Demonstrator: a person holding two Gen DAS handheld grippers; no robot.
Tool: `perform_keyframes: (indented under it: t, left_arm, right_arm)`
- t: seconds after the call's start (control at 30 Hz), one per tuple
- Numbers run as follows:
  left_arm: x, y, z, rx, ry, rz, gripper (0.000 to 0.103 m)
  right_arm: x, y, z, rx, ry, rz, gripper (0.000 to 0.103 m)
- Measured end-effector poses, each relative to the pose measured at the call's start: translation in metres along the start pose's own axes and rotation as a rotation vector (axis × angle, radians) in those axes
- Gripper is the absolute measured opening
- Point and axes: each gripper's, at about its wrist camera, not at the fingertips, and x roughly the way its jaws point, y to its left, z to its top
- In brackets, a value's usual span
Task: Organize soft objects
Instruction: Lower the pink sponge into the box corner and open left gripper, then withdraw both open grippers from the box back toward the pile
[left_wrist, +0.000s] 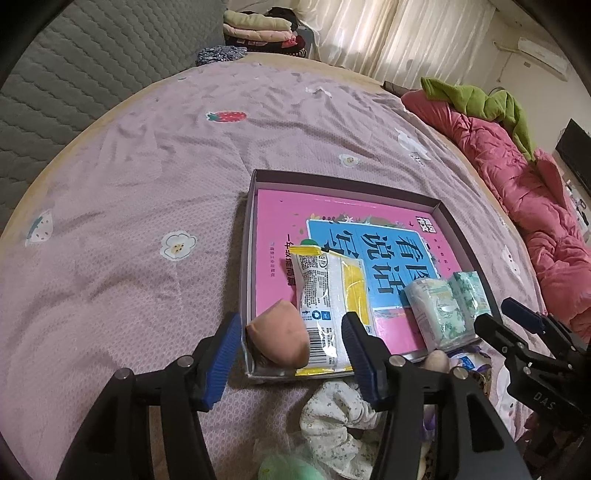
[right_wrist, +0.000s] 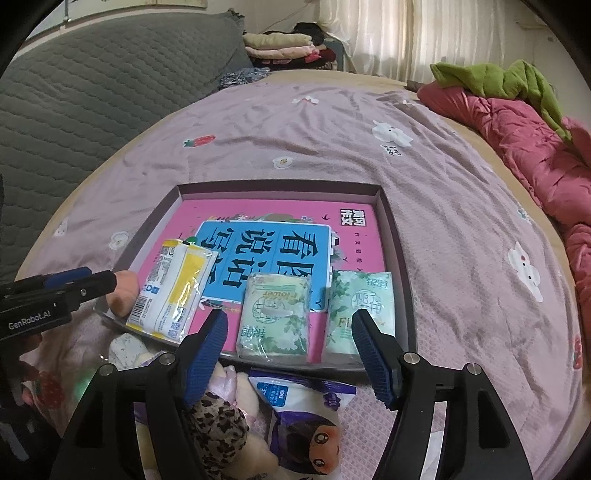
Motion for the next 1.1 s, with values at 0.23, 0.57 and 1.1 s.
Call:
perform_keyframes:
  t: [0.23,0.57,1.1]
  left_arm:
    - [-0.007,-0.002,-0.002,0.004,-0.004,0.002,0.063]
    - [-0.021,-0.009,-0.004,0.017,-0.022,0.006,0.064]
    - [-0.054,-0.02,-0.005,0.047,-0.066,0.004,0.064]
  right_arm:
    - [-0.005,0.0,-0.002,0.0,-0.003,-0.014,0.072]
    - [-0.018,0.002,0.0,-0.008,-0.027,-0.03,0.073]
    - [-0.054,0.003,0.001,-0.018,-0.08,-0.039,0.074]
